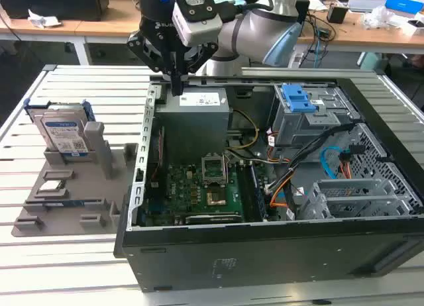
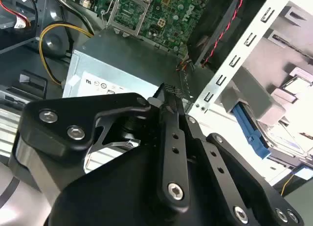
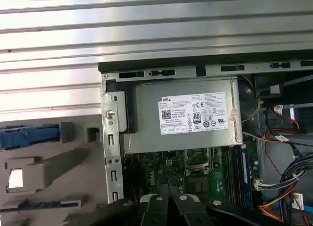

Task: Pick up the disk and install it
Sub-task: 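Reach for the disk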

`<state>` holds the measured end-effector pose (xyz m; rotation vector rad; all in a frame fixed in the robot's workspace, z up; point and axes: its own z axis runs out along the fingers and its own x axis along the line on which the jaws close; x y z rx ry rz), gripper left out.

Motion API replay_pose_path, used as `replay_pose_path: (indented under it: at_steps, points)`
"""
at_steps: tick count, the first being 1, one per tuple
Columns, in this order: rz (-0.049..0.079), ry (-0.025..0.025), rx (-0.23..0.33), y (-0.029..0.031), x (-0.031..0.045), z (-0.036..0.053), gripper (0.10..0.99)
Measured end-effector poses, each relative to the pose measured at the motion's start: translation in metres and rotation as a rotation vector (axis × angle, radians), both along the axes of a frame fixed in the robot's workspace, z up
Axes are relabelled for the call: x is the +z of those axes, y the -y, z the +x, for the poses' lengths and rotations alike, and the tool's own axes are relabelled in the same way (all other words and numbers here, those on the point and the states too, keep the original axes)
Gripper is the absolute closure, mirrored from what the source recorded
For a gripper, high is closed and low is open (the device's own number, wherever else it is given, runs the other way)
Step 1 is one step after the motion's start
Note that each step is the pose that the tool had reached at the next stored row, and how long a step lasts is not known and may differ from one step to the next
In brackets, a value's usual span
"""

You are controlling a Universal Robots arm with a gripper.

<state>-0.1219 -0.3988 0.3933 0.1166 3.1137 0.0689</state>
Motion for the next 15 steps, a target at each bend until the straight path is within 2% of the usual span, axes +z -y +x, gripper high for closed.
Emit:
replay_pose_path:
  at_steps: [2, 11, 15]
  points:
    - [0.0, 0.0001, 0.0, 0.0, 0.0, -0.0085, 0.98]
    - [0.0, 0.0, 0.0, 0.0, 0.0, -0.0301, 0.98]
    - [0.0, 0.0, 0.0, 0.0, 0.0, -0.0482, 0.98]
